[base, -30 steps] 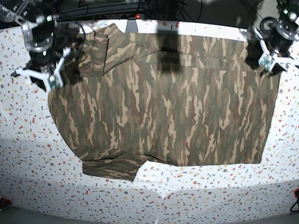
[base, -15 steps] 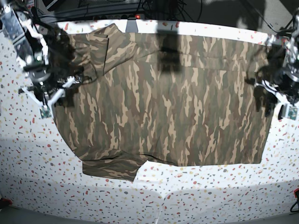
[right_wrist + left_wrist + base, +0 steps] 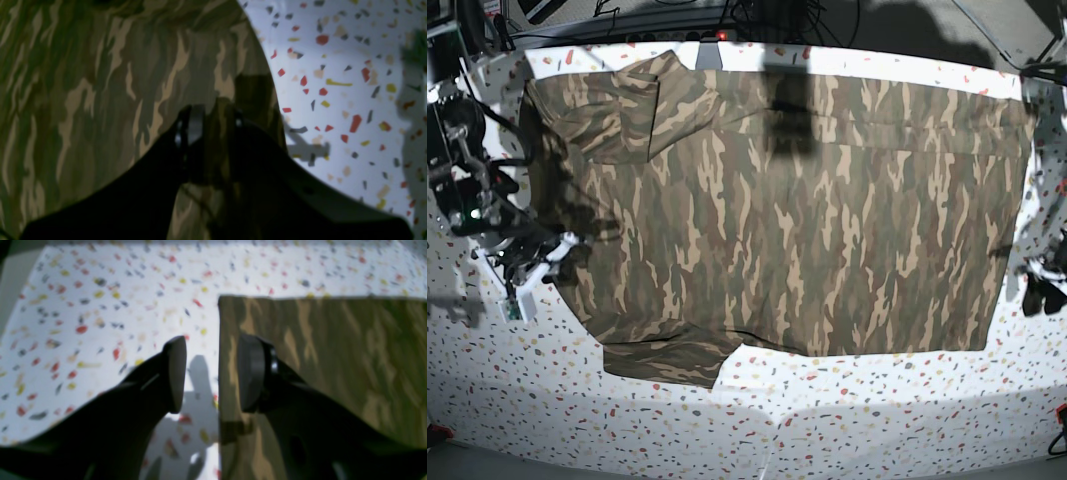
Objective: Fold the T-shirt properly
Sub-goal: 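Move both grippers to the shirt's side edges and grasp them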
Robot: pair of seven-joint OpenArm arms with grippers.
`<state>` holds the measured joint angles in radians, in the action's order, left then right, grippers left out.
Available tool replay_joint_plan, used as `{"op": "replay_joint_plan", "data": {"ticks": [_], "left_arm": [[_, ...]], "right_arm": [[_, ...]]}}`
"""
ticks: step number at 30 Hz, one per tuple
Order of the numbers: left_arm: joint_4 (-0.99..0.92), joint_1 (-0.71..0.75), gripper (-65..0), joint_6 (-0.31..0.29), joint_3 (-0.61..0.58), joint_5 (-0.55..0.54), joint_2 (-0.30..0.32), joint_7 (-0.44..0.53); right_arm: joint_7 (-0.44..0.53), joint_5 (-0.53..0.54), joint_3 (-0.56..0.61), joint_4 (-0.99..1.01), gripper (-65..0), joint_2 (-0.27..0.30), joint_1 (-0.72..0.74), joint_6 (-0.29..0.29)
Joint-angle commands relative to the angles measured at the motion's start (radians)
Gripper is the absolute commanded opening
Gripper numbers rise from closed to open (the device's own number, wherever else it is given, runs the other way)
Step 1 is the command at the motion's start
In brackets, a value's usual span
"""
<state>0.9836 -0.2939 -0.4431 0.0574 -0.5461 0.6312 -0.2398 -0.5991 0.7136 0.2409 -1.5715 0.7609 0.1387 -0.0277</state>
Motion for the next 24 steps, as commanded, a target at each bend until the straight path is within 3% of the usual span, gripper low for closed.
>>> {"op": "replay_joint_plan", "data": {"ticks": [1, 7, 13, 16, 19, 24], "left_arm": [[-0.030, -0.062, -40.1, -0.008, 0.006, -0.006, 0.013, 0.033], [-0.309, -0.294, -42.9, -0.037, 0.006, 0.243, -0.094, 0.042], [-0.605, -0.475, -43.6, -0.021, 0.006, 0.466, -0.172, 0.233], [-0.745, -0.541, -43.6, 0.042, 0.006, 0.513, -0.180, 0.311], [-0.844, -0.584, -43.6, 0.051, 0.006, 0.552, -0.179, 0.370], [-0.910, -0.587, -43.6, 0.051, 0.006, 0.565, -0.179, 0.378]], "right_arm": [[0.023, 0.005, -0.010, 0.005, -54.6, 0.002, 0.031, -0.012], [-0.013, -0.002, 0.037, 0.094, -54.6, -0.050, 0.099, -0.071], [-0.053, -0.002, 0.077, 0.111, -54.6, -0.051, 0.143, -0.073], [-0.064, -0.002, 0.077, 0.111, -54.6, -0.051, 0.143, -0.073], [-0.074, 0.002, 0.077, 0.111, -54.6, -0.051, 0.143, -0.073], [-0.080, 0.002, 0.077, 0.110, -54.6, -0.051, 0.143, -0.073]]}}
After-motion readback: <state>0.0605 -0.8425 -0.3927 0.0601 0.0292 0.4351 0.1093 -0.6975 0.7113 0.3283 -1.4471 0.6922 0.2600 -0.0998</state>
